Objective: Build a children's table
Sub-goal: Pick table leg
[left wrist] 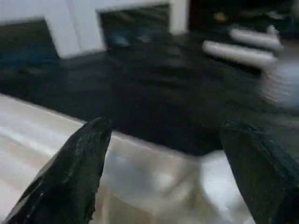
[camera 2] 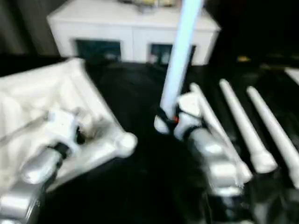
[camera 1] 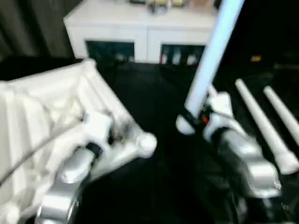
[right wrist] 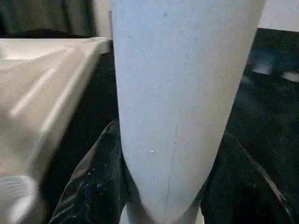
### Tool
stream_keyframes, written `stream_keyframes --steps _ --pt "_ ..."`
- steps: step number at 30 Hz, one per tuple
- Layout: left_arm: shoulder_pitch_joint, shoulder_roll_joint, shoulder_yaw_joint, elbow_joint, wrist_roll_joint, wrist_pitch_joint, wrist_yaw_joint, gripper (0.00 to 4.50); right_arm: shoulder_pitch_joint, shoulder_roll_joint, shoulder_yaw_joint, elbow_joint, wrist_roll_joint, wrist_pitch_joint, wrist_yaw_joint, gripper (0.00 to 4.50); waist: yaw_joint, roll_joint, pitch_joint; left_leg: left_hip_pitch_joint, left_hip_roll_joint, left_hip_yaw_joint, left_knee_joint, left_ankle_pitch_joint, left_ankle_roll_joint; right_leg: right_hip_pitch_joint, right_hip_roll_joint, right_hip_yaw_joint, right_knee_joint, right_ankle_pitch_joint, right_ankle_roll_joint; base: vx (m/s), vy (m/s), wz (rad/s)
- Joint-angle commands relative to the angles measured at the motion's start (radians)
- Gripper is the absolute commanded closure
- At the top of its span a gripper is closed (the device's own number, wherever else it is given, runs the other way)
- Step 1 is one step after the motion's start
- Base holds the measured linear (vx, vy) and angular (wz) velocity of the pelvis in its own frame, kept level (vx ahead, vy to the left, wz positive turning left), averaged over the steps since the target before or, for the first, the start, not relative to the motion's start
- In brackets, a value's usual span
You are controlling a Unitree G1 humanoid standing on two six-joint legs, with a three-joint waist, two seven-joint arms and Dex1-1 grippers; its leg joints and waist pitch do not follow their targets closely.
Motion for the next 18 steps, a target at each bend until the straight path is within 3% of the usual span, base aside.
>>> stream_keyframes --steps 1,2,3,4,5,6,8,10,14,18 --pt "0.018 0.035 0.008 -0.018 -0.019 0.038 -0.063 0.1 -0.015 -0.002 0.025 -0.048 0.042 0.014 0.053 2.66 0.013 0.028 -0.056 0.008 0.061 -0.007 -0.072 0.128 0.041 0.103 -0.046 0.002 -0.043 0.546 -0.161 0.0 0.0 0.0" --pt "0.022 0.071 -0.002 -0.023 -0.033 0.064 -0.115 0.1 -0.02 -0.013 0.026 -0.047 0.062 0.027 0.082 2.66 0.007 0.036 -0.042 0.023 0.082 -0.006 -0.088 -0.017 0.022 0.096 -0.042 -0.004 -0.063 0.215 -0.218 0.0 0.0 0.0" --pt "0.023 0.085 -0.007 -0.024 -0.037 0.073 -0.134 0.1 -0.022 -0.018 0.028 -0.047 0.068 0.031 0.092 2.66 0.008 0.036 -0.037 0.031 0.089 -0.002 -0.093 -0.083 0.013 0.09 -0.042 -0.002 -0.071 0.1 -0.237 0.0 0.0 0.0" --pt "0.025 0.103 -0.013 -0.026 -0.044 0.082 -0.158 0.1 -0.024 -0.024 0.03 -0.046 0.073 0.037 0.105 2.66 0.01 0.035 -0.025 0.043 0.1 0.009 -0.104 -0.2 0.005 0.081 -0.044 0.003 -0.086 -0.058 -0.256 -0.053 -0.012 0.11" --pt "0.026 0.134 -0.025 -0.026 -0.048 0.098 -0.192 0.1 -0.027 -0.036 0.037 -0.045 0.08 0.045 0.133 2.66 0.01 0.028 -0.011 0.05 0.103 0.021 -0.113 -0.348 -0.018 0.074 -0.049 0.007 -0.104 -0.258 -0.24 -0.083 0.001 0.15" --pt "0.025 0.182 -0.044 -0.02 -0.046 0.119 -0.239 0.1 -0.033 -0.055 0.05 -0.041 0.088 0.055 0.179 2.66 0.018 0.027 -0.006 0.064 0.104 0.029 -0.115 -0.423 -0.037 0.059 -0.053 0.014 -0.117 -0.395 -0.207 -0.083 0.001 0.15" --pt "0.018 0.224 -0.062 -0.012 -0.045 0.144 -0.274 0.1 -0.039 -0.073 0.062 -0.033 0.09 0.055 0.215 2.66 0.021 0.026 -0.005 0.059 0.104 0.032 -0.119 -0.44 -0.058 0.061 -0.058 0.021 -0.123 -0.479 -0.167 -0.073 -0.008 0.08" --pt "0.013 0.248 -0.074 -0.008 -0.043 0.162 -0.293 0.1 -0.042 -0.081 0.067 -0.028 0.094 0.057 0.236 2.66 0.027 0.029 -0.007 0.053 0.106 0.03 -0.123 -0.415 -0.066 0.063 -0.063 0.023 -0.124 -0.483 -0.149 -0.066 -0.005 0.01" --pt "-0.022 0.271 -0.086 0.05 0.013 0.18 -0.277 0.46 -0.059 -0.093 0.091 0.004 0.083 0.038 0.27 2.66 0.029 0.027 -0.011 0.045 0.103 0.03 -0.122 -0.383 -0.066 0.065 -0.063 0.024 -0.122 -0.466 -0.145 -0.026 -0.002 -0.02" --pt "-0.047 0.264 -0.079 0.076 0.012 0.192 -0.273 0.81 -0.057 -0.092 0.101 0.007 0.085 0.034 0.276 2.66 0.033 0.021 -0.016 0.038 0.103 0.034 -0.12 -0.322 -0.056 0.068 -0.065 0.025 -0.121 -0.453 -0.149 0.0 0.0 0.0"
